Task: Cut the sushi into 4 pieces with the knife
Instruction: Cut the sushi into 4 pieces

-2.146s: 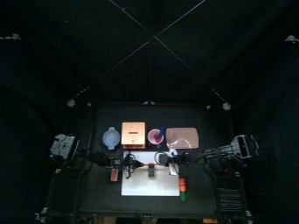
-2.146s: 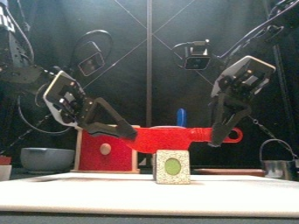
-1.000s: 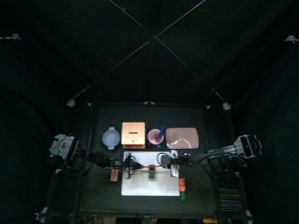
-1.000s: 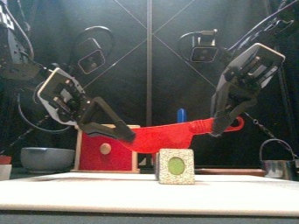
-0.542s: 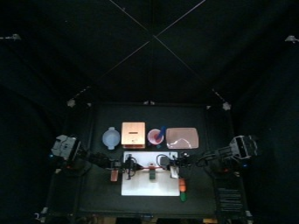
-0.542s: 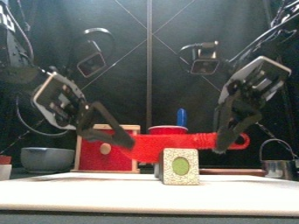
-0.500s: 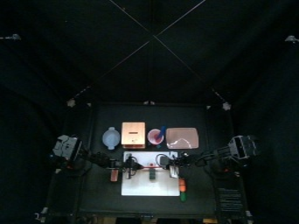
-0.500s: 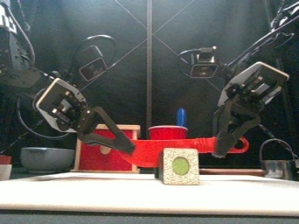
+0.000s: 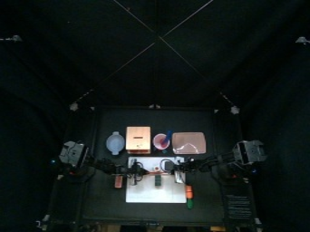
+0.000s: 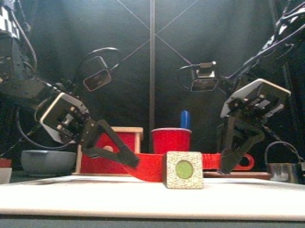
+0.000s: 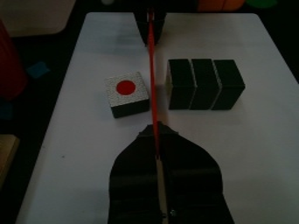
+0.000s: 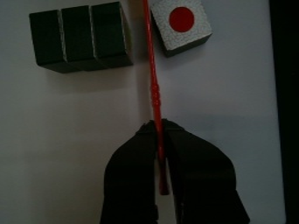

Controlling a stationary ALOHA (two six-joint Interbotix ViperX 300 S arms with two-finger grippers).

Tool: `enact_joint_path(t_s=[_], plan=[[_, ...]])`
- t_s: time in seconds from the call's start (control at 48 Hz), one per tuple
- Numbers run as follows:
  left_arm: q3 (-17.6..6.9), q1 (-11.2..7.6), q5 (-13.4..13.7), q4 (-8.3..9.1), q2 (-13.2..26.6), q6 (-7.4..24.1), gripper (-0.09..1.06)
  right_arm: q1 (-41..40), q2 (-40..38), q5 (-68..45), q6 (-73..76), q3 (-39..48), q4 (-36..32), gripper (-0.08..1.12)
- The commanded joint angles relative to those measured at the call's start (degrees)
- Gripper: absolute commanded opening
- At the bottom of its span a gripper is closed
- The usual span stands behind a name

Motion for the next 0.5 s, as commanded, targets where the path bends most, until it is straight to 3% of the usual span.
enact_joint_path(t_s=[0.021,0.146,0.292,0.417,0.5], plan=[[-0.18,2.29,0.35,-0.26,0.18,0.44,0.14,-1.49,-0.97,0.62,0.18,-0.18,-0.79,0.11],[-0.18,3.52,0.35,-0.09,-0.88,1.93,0.14,-2.37,-3.16,2.29,0.18,-0.53,-1.67,0.11],[-0.18,3.6,0.79,-0.09,-3.78,3.87,0.14,-2.02,-6.06,4.13,0.18,-0.97,-1.93,0.11],[-0.18,3.08,2.64,0.0,-7.03,4.48,0.14,-1.41,-9.14,5.1,0.26,-1.05,-1.58,0.11],[-0.18,1.49,3.96,0.18,-9.58,4.92,0.14,0.0,-10.99,5.01,0.26,-0.97,-1.32,0.11]])
